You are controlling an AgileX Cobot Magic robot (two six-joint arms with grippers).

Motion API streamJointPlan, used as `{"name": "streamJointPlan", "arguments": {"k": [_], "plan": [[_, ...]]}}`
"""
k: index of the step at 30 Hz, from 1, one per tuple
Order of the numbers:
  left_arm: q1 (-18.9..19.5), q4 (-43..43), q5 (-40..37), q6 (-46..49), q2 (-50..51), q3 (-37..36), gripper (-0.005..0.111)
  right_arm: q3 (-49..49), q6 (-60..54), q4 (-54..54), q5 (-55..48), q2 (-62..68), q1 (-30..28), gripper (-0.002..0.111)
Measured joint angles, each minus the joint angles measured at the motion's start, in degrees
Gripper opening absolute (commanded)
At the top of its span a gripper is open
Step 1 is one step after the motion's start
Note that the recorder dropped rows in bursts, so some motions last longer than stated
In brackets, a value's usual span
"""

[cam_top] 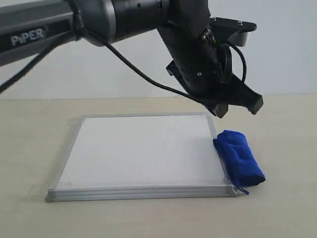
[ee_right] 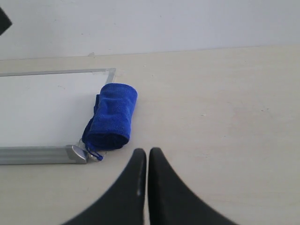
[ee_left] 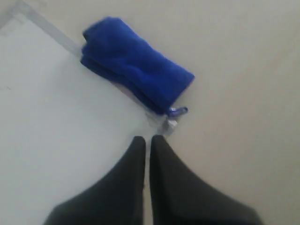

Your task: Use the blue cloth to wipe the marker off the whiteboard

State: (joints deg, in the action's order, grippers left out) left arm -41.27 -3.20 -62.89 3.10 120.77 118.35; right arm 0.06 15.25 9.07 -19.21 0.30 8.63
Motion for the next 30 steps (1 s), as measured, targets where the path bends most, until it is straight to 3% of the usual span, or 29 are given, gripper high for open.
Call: {"name": "streamJointPlan", "arguments": {"k": [8, 19, 24, 30], "plan": [[-4.82, 0.0, 1.57, 1.47, -13.11, -19.39, 0.004, 0.0, 0.0, 0.0, 0.0, 0.0, 0.0, 0.001], [-5.0, -1.05, 21.87, -1.03, -40.51, -51.99, 0.004, 0.0, 0.0, 0.0, 0.0, 0.0, 0.0, 0.001], [-5.0, -1.05, 24.05, -1.15, -50.89, -58.51, 0.004, 0.0, 0.0, 0.0, 0.0, 0.0, 0.0, 0.001], [-5.0, -1.14, 24.05, -1.15, -59.86, -59.43, 0.004, 0.0, 0.0, 0.0, 0.0, 0.0, 0.0, 0.001]]}}
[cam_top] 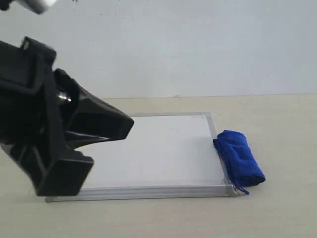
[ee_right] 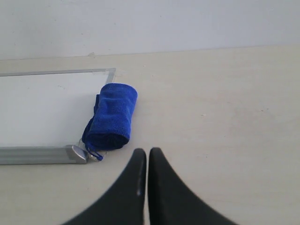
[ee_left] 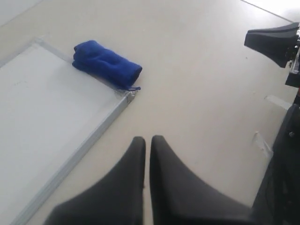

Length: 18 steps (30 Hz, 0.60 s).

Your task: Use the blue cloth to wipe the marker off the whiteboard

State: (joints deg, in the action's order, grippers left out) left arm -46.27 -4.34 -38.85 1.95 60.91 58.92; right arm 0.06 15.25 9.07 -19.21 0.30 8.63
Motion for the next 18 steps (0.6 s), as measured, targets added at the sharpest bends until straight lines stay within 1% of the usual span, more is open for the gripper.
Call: {"name": "streamJointPlan", "arguments": {"k": [5, 9, 11, 18], "plan": [[0.0, 0.0, 0.0, 0.0, -3.73, 0.0, 0.004, 0.0, 0.0, 0.0, 0.0, 0.0, 0.0, 0.001], [0.16, 2.61, 0.63, 0.0, -6.69, -1.04, 0.004, 0.0, 0.0, 0.0, 0.0, 0.0, 0.0, 0.001], [2.56, 3.51, 4.13, 0.1, -8.85, -3.6, 0.004, 0.0, 0.0, 0.0, 0.0, 0.0, 0.0, 0.001], [15.19, 4.34, 23.31, 0.22, -15.34, -18.93, 0.004, 0.0, 0.0, 0.0, 0.0, 0.0, 0.0, 0.001]]}}
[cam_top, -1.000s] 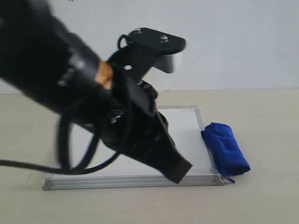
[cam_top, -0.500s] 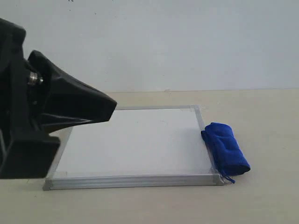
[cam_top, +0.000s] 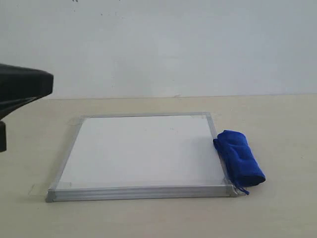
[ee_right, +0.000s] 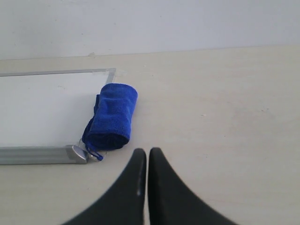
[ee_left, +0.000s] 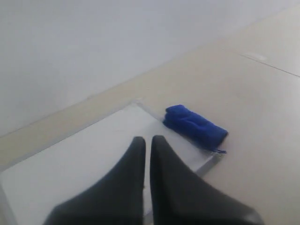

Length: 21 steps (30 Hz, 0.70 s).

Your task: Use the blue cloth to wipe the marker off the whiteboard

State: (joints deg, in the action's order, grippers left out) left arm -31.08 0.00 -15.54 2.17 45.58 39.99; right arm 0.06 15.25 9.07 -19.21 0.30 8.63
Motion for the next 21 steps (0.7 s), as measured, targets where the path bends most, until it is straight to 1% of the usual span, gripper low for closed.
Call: {"name": "streamJointPlan", "arguments": {"k": [5, 7, 11, 14, 17, 21], "plan": [[9.16, -2.59, 9.93, 0.04, -7.32, -11.72, 0.004, 0.0, 0.0, 0.0, 0.0, 0.0, 0.0, 0.001], [12.87, -2.71, 12.11, 0.04, -10.79, -15.8, 0.004, 0.0, 0.0, 0.0, 0.0, 0.0, 0.0, 0.001], [19.66, -2.93, 13.84, 0.04, -18.02, -21.95, 0.004, 0.0, 0.0, 0.0, 0.0, 0.0, 0.0, 0.001], [23.95, -2.93, 14.21, 0.04, -23.73, -25.65, 0.004, 0.0, 0.0, 0.0, 0.0, 0.0, 0.0, 0.001], [27.05, -2.93, 14.21, 0.04, -29.04, -29.3, 0.004, 0.0, 0.0, 0.0, 0.0, 0.0, 0.0, 0.001], [28.25, -2.93, 14.17, 0.04, -36.22, -34.29, 0.004, 0.0, 0.0, 0.0, 0.0, 0.0, 0.0, 0.001]]}}
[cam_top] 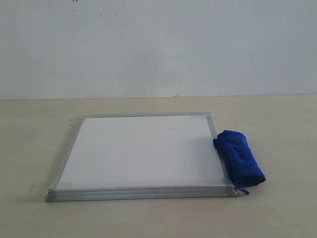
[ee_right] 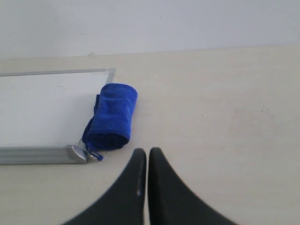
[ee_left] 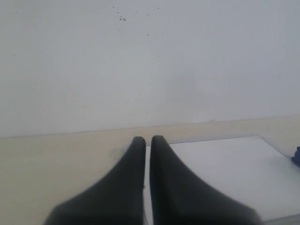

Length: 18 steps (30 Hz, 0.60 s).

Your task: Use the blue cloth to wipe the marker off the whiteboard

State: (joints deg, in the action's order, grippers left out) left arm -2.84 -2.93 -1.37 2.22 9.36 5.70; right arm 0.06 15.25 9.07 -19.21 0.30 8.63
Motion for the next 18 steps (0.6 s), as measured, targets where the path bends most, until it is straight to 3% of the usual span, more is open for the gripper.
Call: {"name": "streamJointPlan", "arguments": {"k": [6, 12, 18], "plan": [[0.05, 0.0, -4.92, 0.0, -8.4, -5.35, 0.004, 0.0, 0.0, 0.0, 0.0, 0.0, 0.0, 0.001], [0.14, 0.0, -15.23, 0.0, -9.17, -5.52, 0.004, 0.0, 0.0, 0.0, 0.0, 0.0, 0.0, 0.001], [0.14, 0.0, -16.75, 0.0, -9.17, -5.52, 0.004, 0.0, 0.0, 0.0, 0.0, 0.0, 0.0, 0.001]]}}
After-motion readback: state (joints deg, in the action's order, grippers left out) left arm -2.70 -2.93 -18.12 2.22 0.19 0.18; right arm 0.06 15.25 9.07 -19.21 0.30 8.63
